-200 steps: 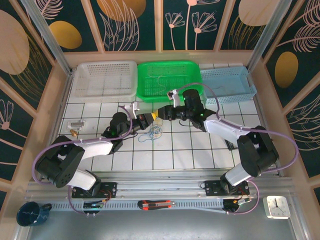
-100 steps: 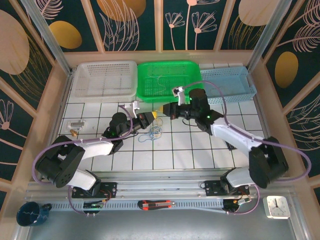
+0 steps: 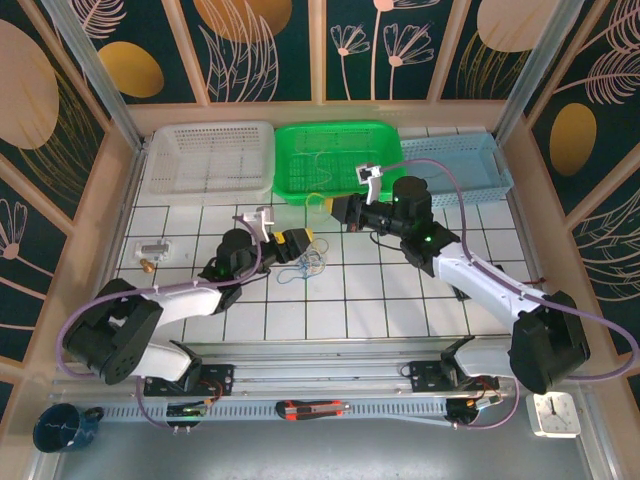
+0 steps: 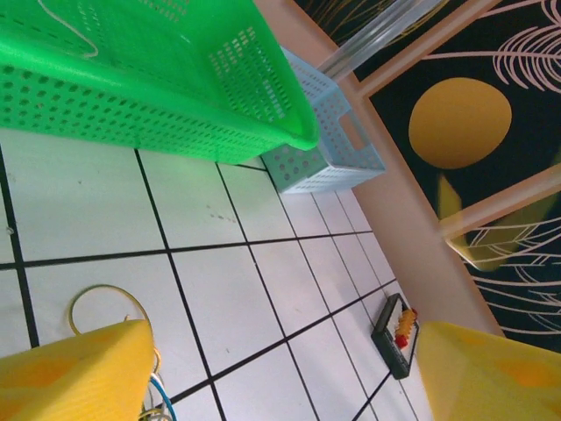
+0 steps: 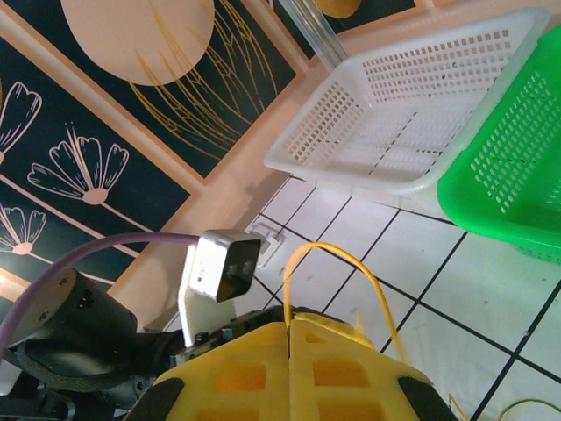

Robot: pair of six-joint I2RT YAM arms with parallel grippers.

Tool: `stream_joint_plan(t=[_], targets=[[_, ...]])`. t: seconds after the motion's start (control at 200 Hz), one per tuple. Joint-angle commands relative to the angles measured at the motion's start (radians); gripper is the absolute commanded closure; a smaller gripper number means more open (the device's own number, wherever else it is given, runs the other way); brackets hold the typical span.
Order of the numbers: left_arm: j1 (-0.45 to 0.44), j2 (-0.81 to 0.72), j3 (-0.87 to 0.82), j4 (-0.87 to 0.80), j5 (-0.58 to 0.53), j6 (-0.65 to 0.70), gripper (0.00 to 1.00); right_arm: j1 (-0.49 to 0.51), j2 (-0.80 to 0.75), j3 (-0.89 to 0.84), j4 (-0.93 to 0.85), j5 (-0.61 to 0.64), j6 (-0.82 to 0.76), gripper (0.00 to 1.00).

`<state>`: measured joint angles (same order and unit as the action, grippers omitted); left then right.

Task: Untangle the cables

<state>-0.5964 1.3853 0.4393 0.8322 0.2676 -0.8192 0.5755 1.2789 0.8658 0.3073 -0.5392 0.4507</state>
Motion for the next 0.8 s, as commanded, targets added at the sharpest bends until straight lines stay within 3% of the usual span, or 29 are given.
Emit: stream_joint_plan(t=[0.0,0.295,0.43,0.605,0.796], targets=[[0.005,-0.046,0.001,-0.060,-0.041,0.102,0.17,-0.003,0.001,0.045,-0.017,0.004,-0.027,1.00],[0.005,-0.075,0.004,-0.044,-0.037,0.077,0.10,-0.023,0.012,0.134,-0.104,0.086,-0.075,1.00],[0.005,-0.068,0.006,-0.050,-0.044,0.059,0.02,-0.153,0.043,0.205,-0.145,0.236,-0.069,1.00],[0.006,-0.059,0.033,-0.123,-0.072,0.051,0.01,-0.360,0.129,0.240,-0.095,0.456,0.021,1.00],[0.006,-0.029,0.058,-0.197,-0.096,0.025,0.01,-0.540,0.338,0.360,-0.080,0.502,0.083,1.00]])
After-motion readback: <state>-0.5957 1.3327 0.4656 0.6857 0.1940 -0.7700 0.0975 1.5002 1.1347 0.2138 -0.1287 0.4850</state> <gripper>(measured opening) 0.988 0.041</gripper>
